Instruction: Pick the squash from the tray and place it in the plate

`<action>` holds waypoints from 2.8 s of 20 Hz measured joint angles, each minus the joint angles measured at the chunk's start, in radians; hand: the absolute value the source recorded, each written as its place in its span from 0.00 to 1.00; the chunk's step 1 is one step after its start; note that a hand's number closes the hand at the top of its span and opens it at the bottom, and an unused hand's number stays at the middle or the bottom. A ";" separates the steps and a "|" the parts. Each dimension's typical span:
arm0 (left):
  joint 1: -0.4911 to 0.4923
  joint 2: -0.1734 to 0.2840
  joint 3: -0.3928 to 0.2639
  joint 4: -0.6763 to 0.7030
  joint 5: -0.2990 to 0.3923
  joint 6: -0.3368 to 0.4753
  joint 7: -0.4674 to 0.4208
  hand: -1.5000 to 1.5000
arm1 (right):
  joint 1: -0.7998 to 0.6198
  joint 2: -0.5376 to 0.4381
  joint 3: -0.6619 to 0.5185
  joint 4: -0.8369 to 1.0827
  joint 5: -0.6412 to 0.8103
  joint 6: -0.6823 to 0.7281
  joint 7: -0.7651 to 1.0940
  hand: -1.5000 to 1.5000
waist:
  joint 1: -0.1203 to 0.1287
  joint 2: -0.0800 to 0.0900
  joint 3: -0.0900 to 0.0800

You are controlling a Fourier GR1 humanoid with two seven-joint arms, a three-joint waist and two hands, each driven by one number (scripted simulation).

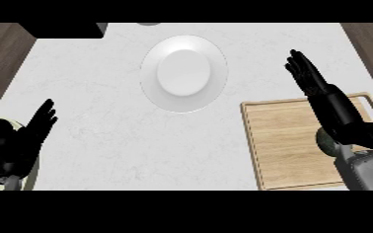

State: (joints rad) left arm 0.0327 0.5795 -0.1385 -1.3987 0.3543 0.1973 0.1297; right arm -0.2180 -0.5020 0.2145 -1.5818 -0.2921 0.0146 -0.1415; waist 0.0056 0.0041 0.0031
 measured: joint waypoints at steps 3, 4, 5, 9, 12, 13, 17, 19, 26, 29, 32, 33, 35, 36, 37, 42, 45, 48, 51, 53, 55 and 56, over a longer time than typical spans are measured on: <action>0.012 0.011 0.008 -0.008 -0.037 0.013 -0.051 0.50 | 0.026 0.049 -0.093 -0.017 -0.068 -0.070 -0.018 0.00 | -0.015 -0.006 -0.001; 0.013 0.021 0.013 -0.013 -0.052 0.018 -0.073 0.50 | 0.034 0.071 -0.142 -0.019 -0.104 -0.102 -0.029 0.00 | -0.024 -0.009 0.000; 0.012 0.029 0.016 -0.020 -0.071 0.029 -0.094 0.50 | 0.040 0.097 -0.192 -0.022 -0.143 -0.136 -0.040 0.00 | -0.036 -0.013 0.001; 0.023 0.046 0.018 -0.042 -0.120 0.054 -0.157 0.50 | 0.101 0.120 -0.377 0.022 -0.131 -0.367 -0.069 0.00 | -0.077 -0.018 -0.002; 0.043 0.041 0.005 -0.061 -0.154 0.072 -0.196 0.50 | 0.145 0.203 -0.478 0.003 -0.105 -0.548 -0.158 0.00 | -0.073 -0.019 -0.002; 0.052 0.034 -0.002 -0.061 -0.163 0.076 -0.213 0.50 | 0.162 0.242 -0.498 -0.016 -0.098 -0.598 -0.196 0.00 | -0.069 -0.018 -0.002; 0.067 0.025 -0.004 -0.058 -0.185 0.073 -0.268 0.50 | 0.279 0.391 -0.509 -0.167 -0.089 -0.734 -0.328 0.00 | -0.052 -0.015 -0.003; 0.074 0.010 -0.014 -0.067 -0.206 0.078 -0.282 0.50 | 0.351 0.434 -0.455 -0.254 -0.061 -0.790 -0.349 0.00 | -0.038 -0.013 -0.003; 0.068 -0.009 -0.021 -0.078 -0.237 0.079 -0.282 0.50 | 0.643 0.345 -0.304 -0.421 0.072 -0.788 -0.149 0.00 | -0.019 -0.006 -0.005; 0.047 -0.023 -0.034 -0.075 -0.254 0.084 -0.275 0.50 | 0.714 0.243 -0.274 -0.442 0.133 -0.786 -0.001 0.00 | -0.012 -0.001 -0.006; 0.035 -0.028 -0.028 -0.055 -0.257 0.076 -0.282 0.50 | 0.764 0.147 -0.270 -0.477 0.177 -0.782 0.160 0.00 | -0.008 0.000 -0.006; 0.030 -0.032 -0.028 -0.055 -0.259 0.075 -0.280 0.50 | 0.773 0.113 -0.273 -0.492 0.188 -0.780 0.219 0.00 | -0.006 0.000 -0.006; 0.034 -0.035 -0.032 -0.062 -0.268 0.073 -0.278 0.50 | 0.783 0.056 -0.274 -0.512 0.210 -0.772 0.335 0.00 | -0.001 0.000 -0.006; 0.036 -0.036 -0.030 -0.061 -0.268 0.068 -0.279 0.50 | 0.769 0.025 -0.275 -0.510 0.220 -0.766 0.393 0.00 | 0.002 0.001 -0.006; 0.038 -0.037 -0.027 -0.059 -0.270 0.067 -0.284 0.50 | 0.770 -0.003 -0.275 -0.523 0.230 -0.757 0.449 0.00 | 0.003 0.000 -0.006; 0.045 -0.043 -0.021 -0.090 -0.280 0.060 -0.261 0.50 | 0.684 -0.115 -0.287 -0.467 0.219 -0.658 0.640 0.00 | 0.007 -0.001 -0.004; 0.037 -0.054 -0.009 -0.072 -0.285 0.049 -0.267 0.50 | 0.627 -0.155 -0.298 -0.409 0.195 -0.575 0.690 0.00 | 0.003 -0.002 -0.004; 0.059 -0.060 -0.003 -0.089 -0.287 0.044 -0.272 0.50 | 0.599 -0.198 -0.287 -0.362 0.186 -0.496 0.741 0.00 | 0.005 -0.003 -0.003; 0.088 -0.065 0.005 -0.099 -0.295 0.036 -0.294 0.50 | 0.566 -0.200 -0.262 -0.293 0.192 -0.429 0.738 0.00 | 0.005 -0.003 -0.003; 0.092 -0.071 0.013 -0.101 -0.306 0.030 -0.295 0.50 | 0.532 -0.193 -0.245 -0.260 0.209 -0.394 0.745 0.00 | 0.003 -0.003 -0.003; 0.087 -0.089 0.021 -0.071 -0.315 0.024 -0.314 0.50 | 0.506 -0.181 -0.248 -0.196 0.212 -0.350 0.717 0.00 | 0.000 -0.003 -0.003; 0.077 -0.093 0.033 -0.051 -0.317 0.016 -0.323 0.50 | 0.498 -0.169 -0.246 -0.176 0.219 -0.333 0.703 0.00 | -0.001 -0.003 -0.003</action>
State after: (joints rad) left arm 0.1094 0.4867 -0.1051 -1.4493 0.0376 0.2131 -0.1932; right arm 0.2801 -0.6712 -0.0317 -1.7578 -0.0728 -0.3185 0.5616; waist 0.0044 0.0007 0.0000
